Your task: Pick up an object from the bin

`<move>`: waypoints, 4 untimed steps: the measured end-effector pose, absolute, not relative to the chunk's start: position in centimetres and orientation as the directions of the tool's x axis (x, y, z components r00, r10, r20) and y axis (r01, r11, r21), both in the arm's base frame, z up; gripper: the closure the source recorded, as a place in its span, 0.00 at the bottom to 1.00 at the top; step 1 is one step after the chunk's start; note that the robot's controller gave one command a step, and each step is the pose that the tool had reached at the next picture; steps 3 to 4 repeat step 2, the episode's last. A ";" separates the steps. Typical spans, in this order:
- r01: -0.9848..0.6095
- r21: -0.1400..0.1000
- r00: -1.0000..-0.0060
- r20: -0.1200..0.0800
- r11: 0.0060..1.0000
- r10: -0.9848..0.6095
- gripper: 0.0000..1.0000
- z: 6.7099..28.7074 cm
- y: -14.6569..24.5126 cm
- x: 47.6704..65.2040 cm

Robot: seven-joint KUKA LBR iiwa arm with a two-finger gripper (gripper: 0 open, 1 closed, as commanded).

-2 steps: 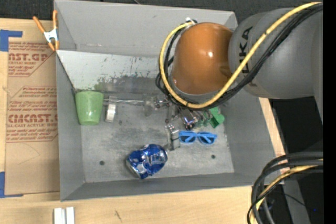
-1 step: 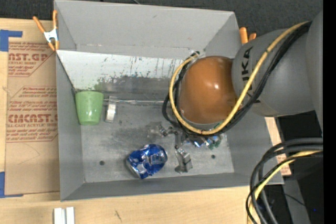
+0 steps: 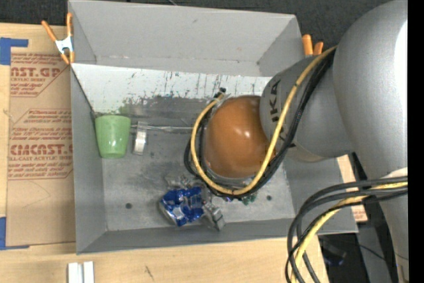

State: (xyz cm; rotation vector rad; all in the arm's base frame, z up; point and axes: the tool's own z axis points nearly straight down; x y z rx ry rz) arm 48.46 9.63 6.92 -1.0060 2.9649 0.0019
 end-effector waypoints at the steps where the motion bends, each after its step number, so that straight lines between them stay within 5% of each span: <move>1: -0.605 0.000 -0.796 -0.006 0.796 -0.605 1.00 7.1 9.5 48.4; 2: -0.575 -0.005 -0.818 -0.010 0.818 -0.575 1.00 24.2 8.2 50.1; 4: -0.575 -0.005 -0.818 -0.010 0.818 -0.575 1.00 24.2 8.2 50.1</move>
Offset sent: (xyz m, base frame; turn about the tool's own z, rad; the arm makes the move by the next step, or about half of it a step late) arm 0.0000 0.0000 0.0000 0.0000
